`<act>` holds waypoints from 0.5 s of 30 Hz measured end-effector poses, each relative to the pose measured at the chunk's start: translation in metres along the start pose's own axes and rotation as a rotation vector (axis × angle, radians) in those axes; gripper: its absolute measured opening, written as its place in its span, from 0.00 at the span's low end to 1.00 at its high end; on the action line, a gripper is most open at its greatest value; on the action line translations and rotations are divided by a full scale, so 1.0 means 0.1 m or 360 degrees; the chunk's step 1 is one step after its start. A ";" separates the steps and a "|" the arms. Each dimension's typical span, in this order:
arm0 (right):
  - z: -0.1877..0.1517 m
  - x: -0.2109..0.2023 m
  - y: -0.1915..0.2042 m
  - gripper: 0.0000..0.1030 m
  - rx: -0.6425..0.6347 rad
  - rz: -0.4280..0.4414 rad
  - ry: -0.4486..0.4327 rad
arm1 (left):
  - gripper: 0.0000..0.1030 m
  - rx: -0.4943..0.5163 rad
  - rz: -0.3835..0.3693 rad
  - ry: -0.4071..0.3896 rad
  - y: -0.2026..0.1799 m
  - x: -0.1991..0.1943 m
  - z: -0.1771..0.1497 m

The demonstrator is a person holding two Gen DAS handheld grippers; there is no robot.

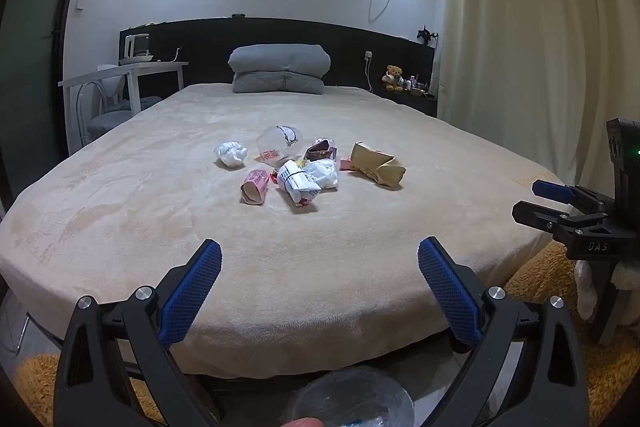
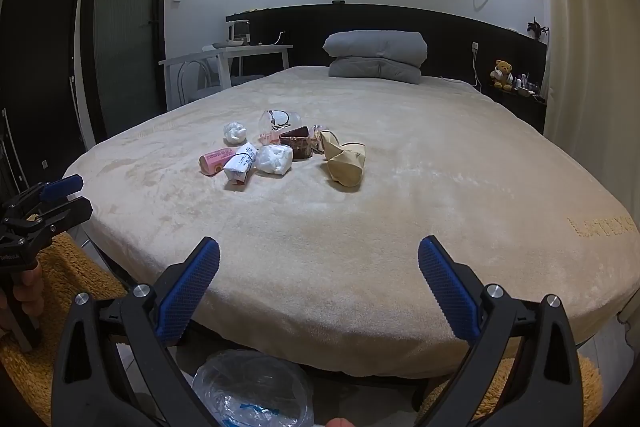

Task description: Collect trash

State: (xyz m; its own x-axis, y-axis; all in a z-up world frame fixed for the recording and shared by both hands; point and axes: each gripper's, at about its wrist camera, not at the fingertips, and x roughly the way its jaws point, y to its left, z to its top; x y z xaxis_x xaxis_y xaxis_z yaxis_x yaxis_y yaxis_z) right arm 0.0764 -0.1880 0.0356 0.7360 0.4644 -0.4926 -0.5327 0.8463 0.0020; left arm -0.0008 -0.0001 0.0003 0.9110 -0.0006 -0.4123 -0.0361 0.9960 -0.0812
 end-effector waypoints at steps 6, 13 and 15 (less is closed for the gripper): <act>0.00 0.00 0.00 0.95 -0.0002 -0.0001 -0.0002 | 0.94 0.0001 0.0005 0.0002 0.00 0.00 0.00; -0.01 -0.01 0.00 0.95 0.0003 0.0001 -0.0008 | 0.94 0.0003 0.0003 0.0002 -0.02 0.01 0.02; -0.01 0.00 0.00 0.95 0.0002 0.0001 -0.0008 | 0.94 0.0007 0.0003 0.0003 -0.03 0.01 0.03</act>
State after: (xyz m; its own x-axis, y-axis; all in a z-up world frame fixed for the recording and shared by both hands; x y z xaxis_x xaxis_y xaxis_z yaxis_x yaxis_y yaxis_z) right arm 0.0757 -0.1880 0.0352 0.7377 0.4664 -0.4882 -0.5328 0.8462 0.0033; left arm 0.0016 -0.0023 0.0024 0.9103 0.0011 -0.4139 -0.0361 0.9964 -0.0766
